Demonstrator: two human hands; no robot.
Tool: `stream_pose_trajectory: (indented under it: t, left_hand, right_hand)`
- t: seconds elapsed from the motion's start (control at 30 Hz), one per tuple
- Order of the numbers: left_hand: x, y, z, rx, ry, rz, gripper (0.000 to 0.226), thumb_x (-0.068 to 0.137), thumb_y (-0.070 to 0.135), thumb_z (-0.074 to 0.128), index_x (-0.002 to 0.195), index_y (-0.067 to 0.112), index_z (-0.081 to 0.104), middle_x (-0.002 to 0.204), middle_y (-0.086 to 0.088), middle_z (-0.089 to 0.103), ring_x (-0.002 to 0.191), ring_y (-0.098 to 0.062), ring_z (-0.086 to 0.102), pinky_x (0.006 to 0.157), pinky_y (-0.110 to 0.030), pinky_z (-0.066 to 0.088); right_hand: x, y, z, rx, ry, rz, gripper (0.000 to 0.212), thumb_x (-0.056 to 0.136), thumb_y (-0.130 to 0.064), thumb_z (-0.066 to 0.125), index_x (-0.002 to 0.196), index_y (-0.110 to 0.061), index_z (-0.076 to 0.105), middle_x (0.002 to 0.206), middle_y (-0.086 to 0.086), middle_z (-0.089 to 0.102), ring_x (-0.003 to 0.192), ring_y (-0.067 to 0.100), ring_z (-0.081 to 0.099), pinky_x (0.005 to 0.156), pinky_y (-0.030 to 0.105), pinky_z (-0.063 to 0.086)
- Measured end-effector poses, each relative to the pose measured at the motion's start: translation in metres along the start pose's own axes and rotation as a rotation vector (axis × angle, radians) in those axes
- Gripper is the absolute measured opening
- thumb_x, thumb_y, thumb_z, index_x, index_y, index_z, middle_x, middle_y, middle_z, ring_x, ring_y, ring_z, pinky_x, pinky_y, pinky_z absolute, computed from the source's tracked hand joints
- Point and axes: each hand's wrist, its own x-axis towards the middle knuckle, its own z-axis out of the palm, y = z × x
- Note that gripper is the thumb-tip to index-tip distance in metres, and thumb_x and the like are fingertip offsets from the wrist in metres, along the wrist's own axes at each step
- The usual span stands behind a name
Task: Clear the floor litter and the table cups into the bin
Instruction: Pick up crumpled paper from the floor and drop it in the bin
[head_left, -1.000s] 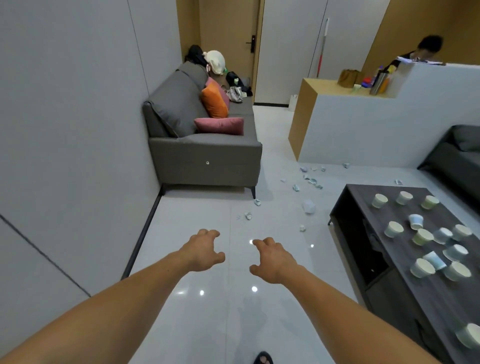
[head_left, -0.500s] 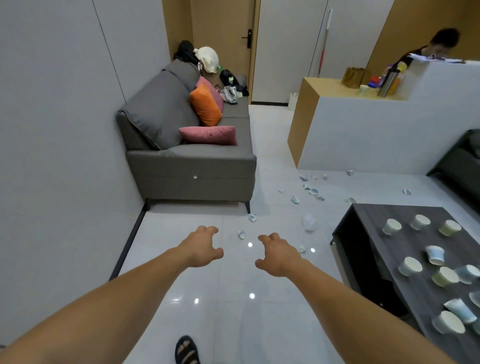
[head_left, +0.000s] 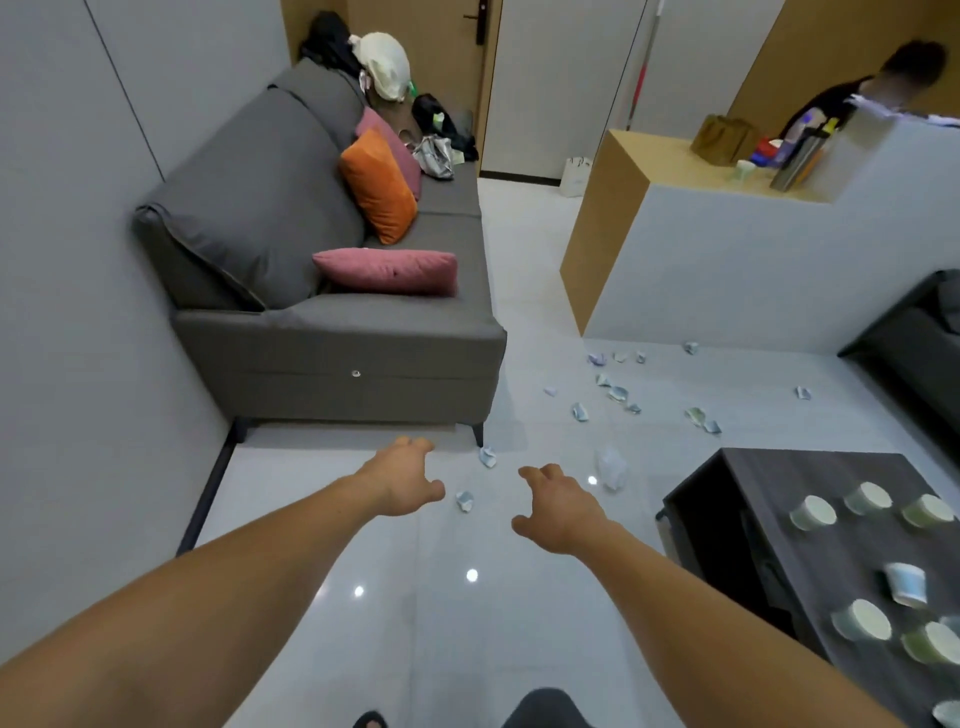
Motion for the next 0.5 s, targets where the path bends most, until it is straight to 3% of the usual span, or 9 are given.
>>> stream_pose_trajectory:
  t: [0.23,0.5]
  left_hand:
    - [0.106,-0.006,-0.012,-0.033,-0.071,-0.078,0.071,0.087,0.04,0.059,0.148,0.02,0.027,0.152,-0.006,0.029,0.132,-0.027,0.04,0.105,-0.038,0.039]
    - [0.253,0.001,-0.004,-0.116,-0.147,-0.322,0.069,0.088,0.04,0.059,0.147,0.02,0.028,0.15,-0.007,0.03,0.128,-0.028,0.043,0.104,-0.041,0.041]
  right_hand:
    - [0.119,0.017,-0.012,-0.014,-0.129,-0.047,0.075,0.088,-0.041,0.06,0.151,-0.023,0.024,0.146,0.006,0.034,0.125,0.028,0.044,0.096,0.038,0.046]
    - [0.303,0.061,-0.016,-0.086,-0.318,-0.208,0.07,0.088,-0.038,0.058,0.148,-0.022,0.026,0.142,0.007,0.036,0.121,0.028,0.046,0.092,0.038,0.047]
